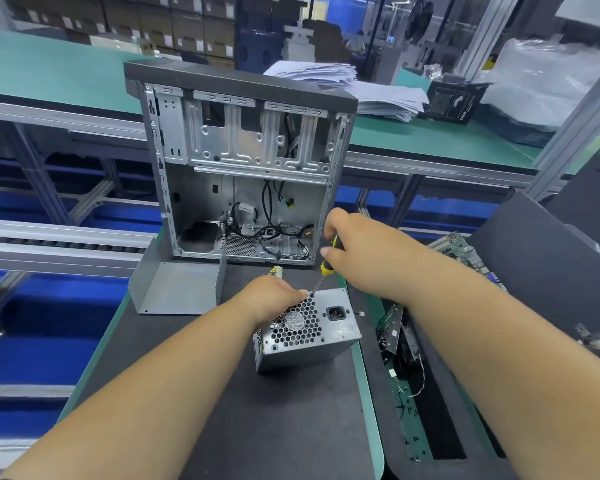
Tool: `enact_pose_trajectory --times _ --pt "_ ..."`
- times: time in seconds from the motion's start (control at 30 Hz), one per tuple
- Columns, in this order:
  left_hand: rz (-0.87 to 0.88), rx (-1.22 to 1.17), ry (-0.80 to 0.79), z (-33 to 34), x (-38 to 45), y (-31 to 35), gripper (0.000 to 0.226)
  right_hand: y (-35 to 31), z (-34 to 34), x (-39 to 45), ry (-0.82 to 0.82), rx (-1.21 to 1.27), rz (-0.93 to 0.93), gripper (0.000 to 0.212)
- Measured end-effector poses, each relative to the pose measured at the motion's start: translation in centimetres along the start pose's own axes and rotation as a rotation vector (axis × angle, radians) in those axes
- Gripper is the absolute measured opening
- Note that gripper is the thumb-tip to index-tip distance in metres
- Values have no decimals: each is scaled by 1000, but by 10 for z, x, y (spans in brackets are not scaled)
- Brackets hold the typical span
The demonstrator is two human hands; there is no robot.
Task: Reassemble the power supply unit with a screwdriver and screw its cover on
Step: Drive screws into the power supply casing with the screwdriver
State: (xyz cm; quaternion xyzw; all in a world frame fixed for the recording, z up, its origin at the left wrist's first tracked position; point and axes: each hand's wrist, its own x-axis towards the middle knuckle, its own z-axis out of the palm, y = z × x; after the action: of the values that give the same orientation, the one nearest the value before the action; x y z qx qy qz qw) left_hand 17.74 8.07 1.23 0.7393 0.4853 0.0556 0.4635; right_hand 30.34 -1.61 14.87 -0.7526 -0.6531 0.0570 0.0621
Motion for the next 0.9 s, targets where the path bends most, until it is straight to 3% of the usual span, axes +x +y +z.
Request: enact_pose_trajectory --times 0.07,0.2,0.33,0.43,0.5,0.57,0.63,0.7,0.8,0.9 --pt "-8 -16 3 0 0 0 38 3 -6 -6 -74 84 -71 15" --pt "-15 -21 7 1 0 0 39 1 -8 -3 82 -160 -113 12" --pt "-12 1 14 2 -1 0 44 -8 0 4 178 -498 98 50" --pt "-14 11 16 2 0 0 48 -15 3 8 180 -536 258 56" --pt "-17 18 10 1 1 0 48 -13 3 9 154 -489 236 60" --pt "-16 28 -1 1 1 1 43 -8 0 7 81 -306 126 54" --pt "-4 26 0 0 0 1 37 -3 -7 1 -54 -56 -30 36" --pt "-8 -4 5 1 0 0 37 3 -9 -2 -122 29 -187 18" --pt "-16 -23 13 1 0 0 45 7 -4 0 4 -146 -285 7" --pt "-20 -40 15 1 1 0 44 1 7 5 157 -358 -66 24"
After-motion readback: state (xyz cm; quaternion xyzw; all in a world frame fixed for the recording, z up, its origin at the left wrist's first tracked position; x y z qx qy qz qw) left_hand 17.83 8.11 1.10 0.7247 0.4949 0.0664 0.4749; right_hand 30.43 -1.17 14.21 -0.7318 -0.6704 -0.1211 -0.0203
